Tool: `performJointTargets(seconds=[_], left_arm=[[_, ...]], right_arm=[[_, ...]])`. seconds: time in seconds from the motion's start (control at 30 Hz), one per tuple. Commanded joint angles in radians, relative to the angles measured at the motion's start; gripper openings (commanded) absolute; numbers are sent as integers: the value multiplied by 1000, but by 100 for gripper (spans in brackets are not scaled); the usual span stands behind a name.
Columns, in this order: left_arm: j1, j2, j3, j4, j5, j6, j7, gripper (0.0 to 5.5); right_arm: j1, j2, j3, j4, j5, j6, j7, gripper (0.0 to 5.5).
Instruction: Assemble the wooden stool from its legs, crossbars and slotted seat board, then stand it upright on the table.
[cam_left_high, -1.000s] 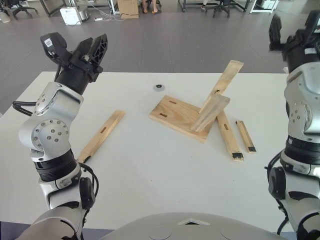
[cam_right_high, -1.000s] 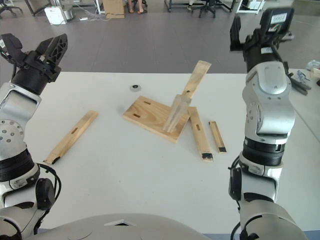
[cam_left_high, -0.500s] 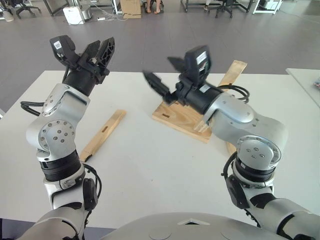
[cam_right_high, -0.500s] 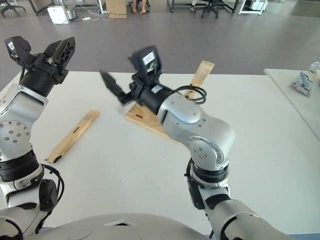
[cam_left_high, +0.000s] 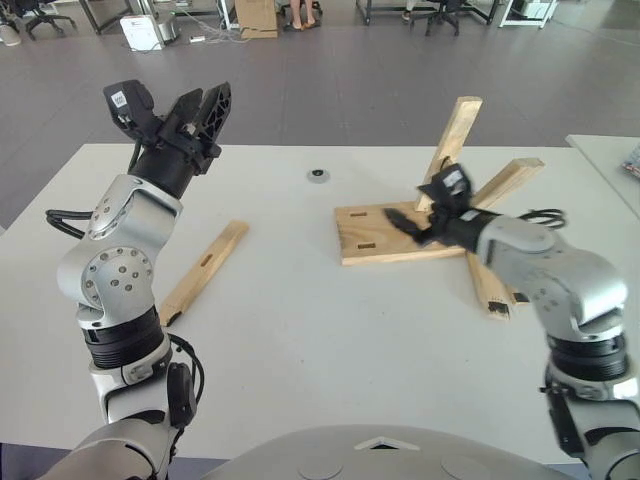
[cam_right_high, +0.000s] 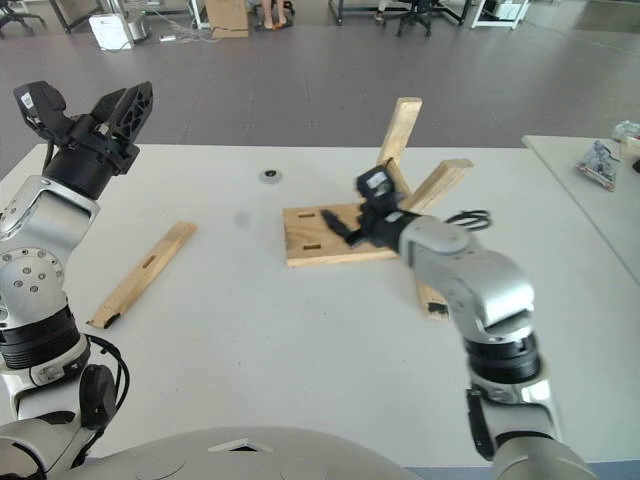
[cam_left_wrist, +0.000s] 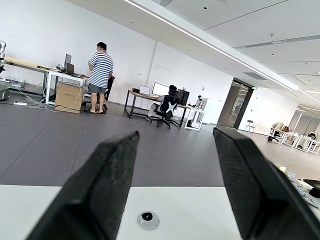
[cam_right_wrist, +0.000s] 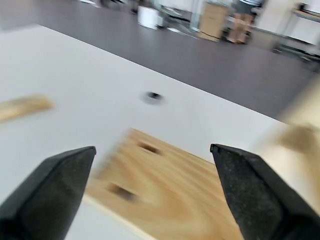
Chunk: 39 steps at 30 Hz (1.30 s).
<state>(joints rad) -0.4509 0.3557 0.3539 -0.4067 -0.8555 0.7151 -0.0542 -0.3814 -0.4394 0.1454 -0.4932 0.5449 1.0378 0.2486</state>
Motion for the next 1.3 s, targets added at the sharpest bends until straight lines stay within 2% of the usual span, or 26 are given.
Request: performJointTargets(seconds=[0.03,0.1,0.13,0.37,0.5,0.6,0.73,0.87,1.03,1.1,1.23,1.3], left_arm=[[-28,-1,-14,14,3,-2,0,275],[-33,-3,-20,20,5,-4,-3,275],[-39,-5,-26,24,5,-4,-5,275],[-38,-18,-47,25,9,-8,-7,275],[-29,-31,-53,15,13,-14,-1,275],[-30,-35,-58,15,18,-15,-2,275],[-29,-33,-65,14,21,-14,-10,275],[-33,-34,-70,19,24,-16,-16,275],[-29,-31,-65,25,27,-27,-21,275],[-28,-32,-65,26,29,-35,-21,275],[-34,-31,-69,39,31,-44,-37,275],[-38,-28,-68,46,34,-45,-45,275]], right_arm=[[-4,21,273,80,-227,-149,-35,431],[-72,-5,423,275,-441,-313,-46,431],[-105,6,447,377,-505,-376,-54,431],[-256,59,407,720,-705,-597,-56,431],[-308,36,470,834,-856,-660,-4,431],[-306,58,486,856,-882,-680,95,431],[-271,91,474,833,-794,-675,310,431],[-222,53,459,768,-677,-632,573,431],[-183,-29,452,774,-708,-654,654,431],[-150,-44,428,692,-659,-630,704,431],[-109,-23,212,356,-203,-352,918,431],[-171,-18,138,378,-165,-322,884,431]])
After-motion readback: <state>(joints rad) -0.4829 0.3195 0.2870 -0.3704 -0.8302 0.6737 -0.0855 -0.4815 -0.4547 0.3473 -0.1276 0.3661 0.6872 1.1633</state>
